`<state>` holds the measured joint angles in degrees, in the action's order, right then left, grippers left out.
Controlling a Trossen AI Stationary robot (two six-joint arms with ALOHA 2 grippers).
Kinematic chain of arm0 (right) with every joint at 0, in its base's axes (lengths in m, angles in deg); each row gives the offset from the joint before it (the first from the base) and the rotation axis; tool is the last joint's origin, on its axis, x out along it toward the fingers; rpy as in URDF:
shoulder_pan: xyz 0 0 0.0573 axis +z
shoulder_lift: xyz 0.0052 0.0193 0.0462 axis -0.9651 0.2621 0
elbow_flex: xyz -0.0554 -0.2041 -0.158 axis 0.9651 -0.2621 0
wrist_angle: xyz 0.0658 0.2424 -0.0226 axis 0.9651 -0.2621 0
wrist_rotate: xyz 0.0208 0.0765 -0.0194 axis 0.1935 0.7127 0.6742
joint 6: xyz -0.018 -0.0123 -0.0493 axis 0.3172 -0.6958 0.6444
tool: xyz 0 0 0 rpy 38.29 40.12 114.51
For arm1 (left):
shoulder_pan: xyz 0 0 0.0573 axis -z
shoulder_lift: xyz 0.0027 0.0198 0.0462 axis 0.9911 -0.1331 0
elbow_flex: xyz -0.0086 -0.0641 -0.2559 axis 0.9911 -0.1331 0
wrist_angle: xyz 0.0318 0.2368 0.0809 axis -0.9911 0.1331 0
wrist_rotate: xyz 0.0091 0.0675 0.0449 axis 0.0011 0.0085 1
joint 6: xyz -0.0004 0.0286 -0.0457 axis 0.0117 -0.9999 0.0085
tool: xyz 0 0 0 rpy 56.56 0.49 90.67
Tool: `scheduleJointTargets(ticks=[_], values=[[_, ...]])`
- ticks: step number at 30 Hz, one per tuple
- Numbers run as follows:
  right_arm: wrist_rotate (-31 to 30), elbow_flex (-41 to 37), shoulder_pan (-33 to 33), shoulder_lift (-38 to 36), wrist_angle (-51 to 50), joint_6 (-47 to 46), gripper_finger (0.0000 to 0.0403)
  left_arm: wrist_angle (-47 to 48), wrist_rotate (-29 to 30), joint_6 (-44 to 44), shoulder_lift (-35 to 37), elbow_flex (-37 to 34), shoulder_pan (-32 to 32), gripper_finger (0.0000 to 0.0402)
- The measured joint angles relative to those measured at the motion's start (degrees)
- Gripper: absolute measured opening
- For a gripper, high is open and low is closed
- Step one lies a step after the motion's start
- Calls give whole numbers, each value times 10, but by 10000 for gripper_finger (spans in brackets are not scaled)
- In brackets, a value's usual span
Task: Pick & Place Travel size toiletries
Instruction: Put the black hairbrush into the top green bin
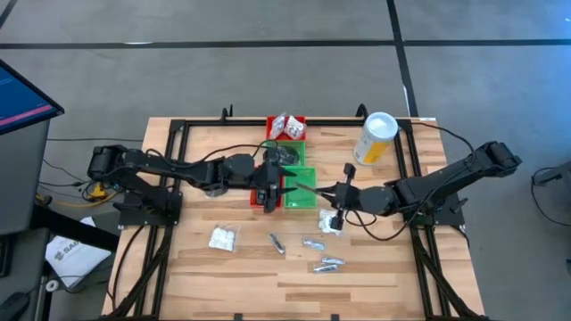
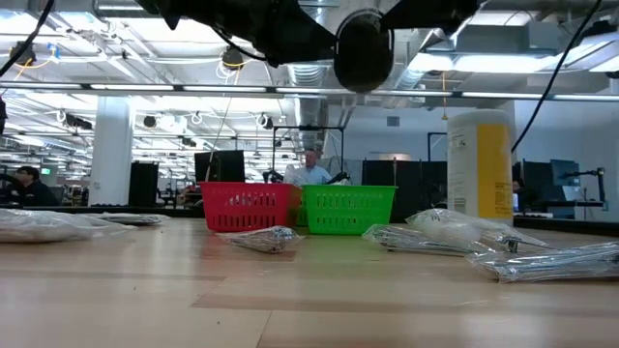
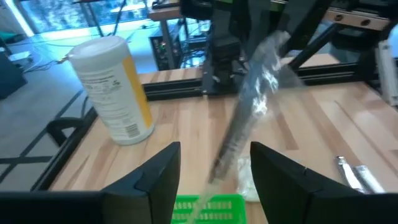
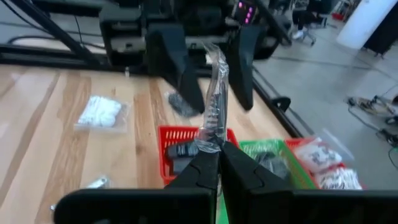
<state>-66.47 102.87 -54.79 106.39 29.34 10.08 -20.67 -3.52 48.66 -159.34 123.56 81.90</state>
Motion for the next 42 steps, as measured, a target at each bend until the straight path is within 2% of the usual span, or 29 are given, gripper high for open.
scheduleJointTargets(ticks=[10, 13, 18, 20, 25, 31, 35, 42], values=[[47, 0, -30, 0, 33, 20, 0, -35, -35, 1, -8, 0, 0, 176], [49, 0, -34, 0, 33, 20, 0, -40, -49, -6, -8, 0, 0, 142], [62, 0, -40, 0, 36, 20, 0, -42, -57, -9, -8, 0, 0, 43], [61, 0, -41, 0, 36, 20, 0, -40, -57, -9, -8, 0, 0, 20], [61, 0, -49, 0, 28, 22, 15, -34, -57, -9, -8, 0, 0, 22], [59, 0, -77, 0, 11, 21, 66, -21, -37, -9, -8, 0, -9, 21], [57, 0, -99, 0, 3, 16, 99, 6, -12, -4, -8, 0, -31, 21], [57, 0, -132, 0, -4, 11, 134, 25, -7, 21, -8, 0, -90, 21]])
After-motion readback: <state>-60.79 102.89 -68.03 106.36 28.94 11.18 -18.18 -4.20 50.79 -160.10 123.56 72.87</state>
